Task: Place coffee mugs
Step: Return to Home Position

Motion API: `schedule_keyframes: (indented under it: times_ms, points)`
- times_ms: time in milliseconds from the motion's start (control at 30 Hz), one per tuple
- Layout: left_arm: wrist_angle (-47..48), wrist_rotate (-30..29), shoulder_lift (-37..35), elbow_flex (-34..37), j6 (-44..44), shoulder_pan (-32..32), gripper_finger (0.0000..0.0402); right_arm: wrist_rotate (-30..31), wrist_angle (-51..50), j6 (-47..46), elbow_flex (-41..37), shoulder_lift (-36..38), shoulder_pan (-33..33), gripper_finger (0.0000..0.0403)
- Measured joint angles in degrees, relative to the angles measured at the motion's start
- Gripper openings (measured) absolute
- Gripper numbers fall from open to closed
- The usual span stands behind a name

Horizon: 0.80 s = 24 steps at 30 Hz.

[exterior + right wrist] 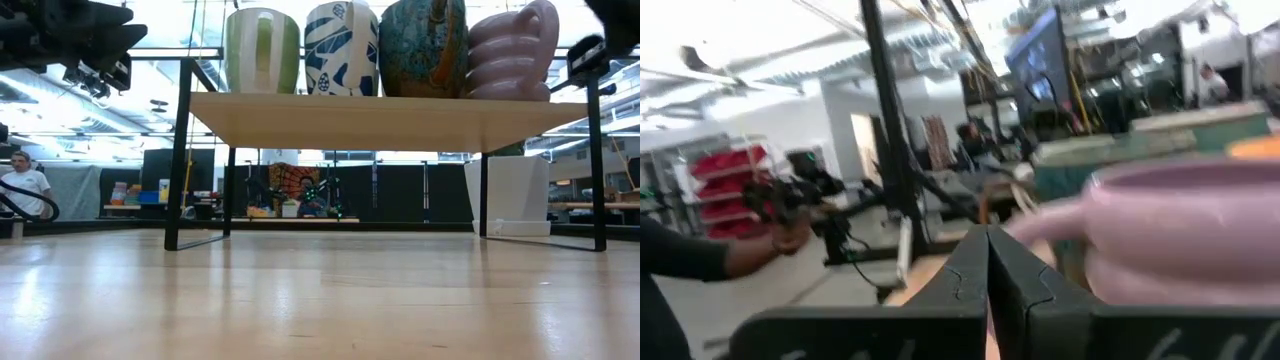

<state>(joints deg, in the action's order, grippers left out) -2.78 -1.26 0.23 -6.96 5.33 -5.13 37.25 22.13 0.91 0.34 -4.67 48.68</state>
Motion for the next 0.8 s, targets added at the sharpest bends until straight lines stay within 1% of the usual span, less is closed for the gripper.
schedule_keyframes:
  times_ms: [100,233,367,567,767,800]
  points:
    - [0.87,0.01,0.00,-0.02,0.26,0.00,0.0116,2.21,-4.41,-2.97,0.00,-0.02,-0.06,0.0005]
    - [1.82,0.02,0.00,-0.02,0.80,0.00,0.0116,2.53,-9.83,-6.75,0.00,-0.02,-0.05,0.0005]
    - [2.69,0.02,0.00,-0.04,1.29,0.00,0.0116,3.88,-13.19,-9.12,0.00,-0.02,-0.05,0.0006]
    - [3.54,-0.04,0.02,0.06,1.71,0.00,0.0116,3.80,-14.64,-9.69,0.00,-0.02,-0.05,0.0006]
    - [-1.27,-0.63,0.03,6.42,3.40,0.00,0.0116,3.78,-15.07,-10.23,0.00,-0.02,-0.05,0.0007]
    - [-0.35,-1.16,0.07,6.45,3.59,0.00,0.0116,3.73,-15.06,-10.27,0.00,-0.03,-0.05,0.0007]
